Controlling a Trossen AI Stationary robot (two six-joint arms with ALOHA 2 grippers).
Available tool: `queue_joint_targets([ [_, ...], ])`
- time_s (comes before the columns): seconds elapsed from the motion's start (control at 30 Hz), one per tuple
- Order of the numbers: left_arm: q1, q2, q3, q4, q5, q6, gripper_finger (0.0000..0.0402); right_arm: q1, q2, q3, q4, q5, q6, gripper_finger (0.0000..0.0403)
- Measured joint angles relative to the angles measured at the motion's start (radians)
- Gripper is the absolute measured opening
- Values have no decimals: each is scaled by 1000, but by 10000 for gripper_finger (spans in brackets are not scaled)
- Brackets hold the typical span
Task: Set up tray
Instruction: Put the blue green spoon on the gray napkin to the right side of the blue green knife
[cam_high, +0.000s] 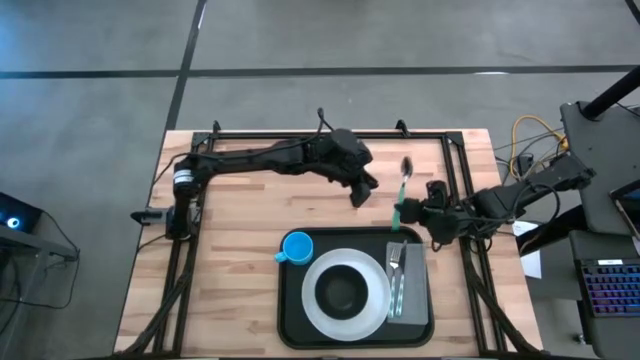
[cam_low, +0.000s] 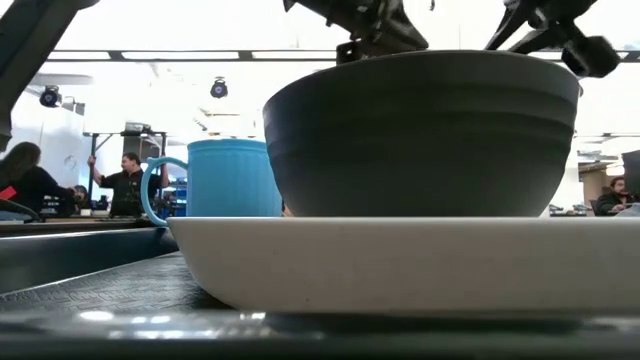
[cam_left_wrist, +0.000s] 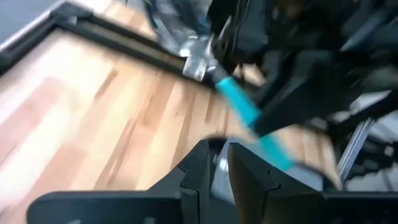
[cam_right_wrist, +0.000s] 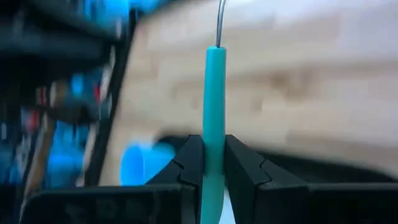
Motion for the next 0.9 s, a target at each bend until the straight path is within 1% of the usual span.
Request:
queue_joint_targets([
  [0.13,2,-37,-48,-84,-3,52,40,43,-28,0,28,-228,-89,36],
  [0.2,2,-65,-96,-98,-4,66,40,81,-34,0,46,-333,-94,36],
  [0.23,1,-83,-126,-98,-4,68,40,104,-34,0,46,-370,-77,36],
  [0.3,1,-118,-197,-91,-4,68,40,169,-34,-10,46,-407,-11,36],
  [0.37,1,-160,-283,-81,-4,67,40,251,-29,-29,46,-417,89,36],
  [0.43,1,-209,-375,-44,-4,61,40,342,-26,-56,47,-394,228,36],
  [0.5,1,-267,-477,6,-4,28,40,439,-21,-95,69,-312,377,36],
  [0.57,1,-325,-582,83,-4,-16,40,523,-4,-133,103,-193,511,36],
  [0.6,1,-355,-635,124,-4,-37,40,546,9,-150,135,-154,531,36],
  [0.63,4,-385,-687,167,-5,-59,40,551,24,-163,177,-145,531,36],
  [0.73,10,-473,-827,307,-4,-141,40,539,87,-189,230,-155,540,38],
  [0.83,22,-554,-940,410,-5,-223,40,532,160,-200,275,-240,558,45],
  [0.9,29,-608,-1001,441,-7,-265,40,534,207,-207,301,-302,566,45],
])
